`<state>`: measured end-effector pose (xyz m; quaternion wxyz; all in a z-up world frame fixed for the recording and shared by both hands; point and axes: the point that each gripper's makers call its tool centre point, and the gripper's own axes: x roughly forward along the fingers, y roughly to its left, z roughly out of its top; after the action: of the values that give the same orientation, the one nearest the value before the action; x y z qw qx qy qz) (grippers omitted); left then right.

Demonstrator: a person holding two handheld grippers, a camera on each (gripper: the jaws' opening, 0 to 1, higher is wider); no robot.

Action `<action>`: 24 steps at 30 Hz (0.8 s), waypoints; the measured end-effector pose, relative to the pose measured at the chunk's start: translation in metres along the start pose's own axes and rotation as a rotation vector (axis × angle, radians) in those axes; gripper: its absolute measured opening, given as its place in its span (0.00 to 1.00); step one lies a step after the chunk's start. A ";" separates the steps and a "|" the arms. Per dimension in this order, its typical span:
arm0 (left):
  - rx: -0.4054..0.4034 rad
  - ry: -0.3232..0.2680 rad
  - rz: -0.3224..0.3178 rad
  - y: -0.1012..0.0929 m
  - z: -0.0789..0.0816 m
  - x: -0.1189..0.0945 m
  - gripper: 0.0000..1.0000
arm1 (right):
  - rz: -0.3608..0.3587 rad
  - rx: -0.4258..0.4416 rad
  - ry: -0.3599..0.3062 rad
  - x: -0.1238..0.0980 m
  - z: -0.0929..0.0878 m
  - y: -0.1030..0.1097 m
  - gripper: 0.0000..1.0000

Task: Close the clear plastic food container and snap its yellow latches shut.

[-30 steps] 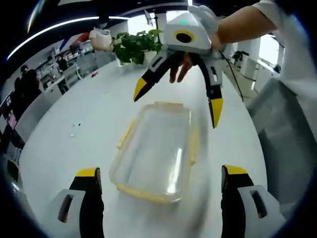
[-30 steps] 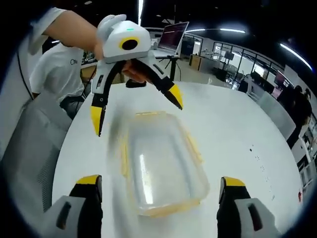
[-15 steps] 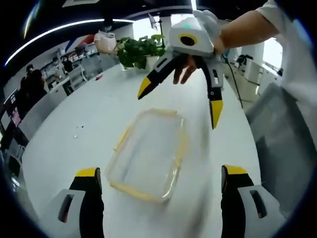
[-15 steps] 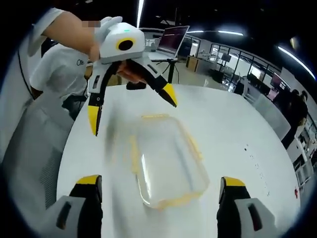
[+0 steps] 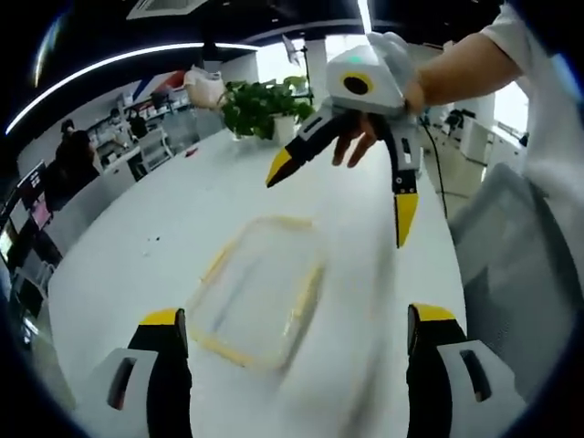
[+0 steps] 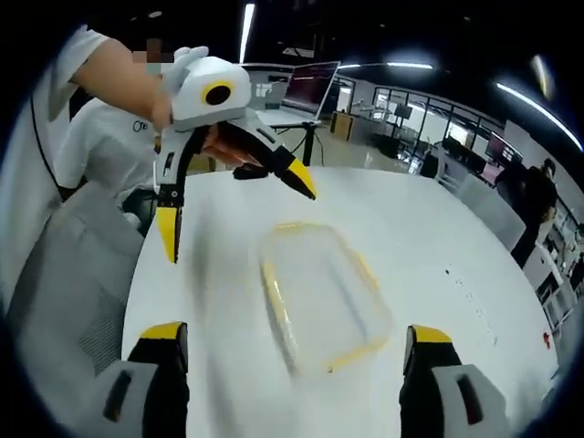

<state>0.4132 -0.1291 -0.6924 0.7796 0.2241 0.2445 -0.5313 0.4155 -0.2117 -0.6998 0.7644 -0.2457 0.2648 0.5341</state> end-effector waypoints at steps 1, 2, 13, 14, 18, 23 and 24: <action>-0.012 -0.006 0.004 -0.001 0.000 -0.001 0.99 | -0.003 0.002 -0.003 -0.001 0.001 0.001 0.99; -0.023 -0.015 0.009 -0.002 0.002 -0.003 0.99 | -0.009 0.004 -0.010 -0.003 0.002 0.003 0.99; -0.039 -0.042 0.026 -0.027 0.003 -0.017 0.99 | -0.014 0.032 -0.046 -0.012 0.005 0.027 0.99; -0.043 -0.047 0.028 -0.029 0.003 -0.019 0.99 | -0.015 0.035 -0.049 -0.013 0.004 0.028 0.99; -0.054 -0.052 0.041 -0.036 0.002 -0.025 0.99 | -0.017 0.050 -0.056 -0.017 0.002 0.038 0.99; -0.057 -0.061 0.058 -0.045 -0.001 -0.032 0.99 | -0.035 0.094 -0.094 -0.025 0.005 0.048 0.99; -0.055 -0.064 0.059 -0.048 -0.001 -0.033 0.99 | -0.036 0.098 -0.098 -0.027 0.004 0.051 0.99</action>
<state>0.3571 -0.1208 -0.6773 0.8081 0.1926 0.2271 -0.5082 0.3603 -0.2115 -0.6835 0.7970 -0.1865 0.2483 0.5180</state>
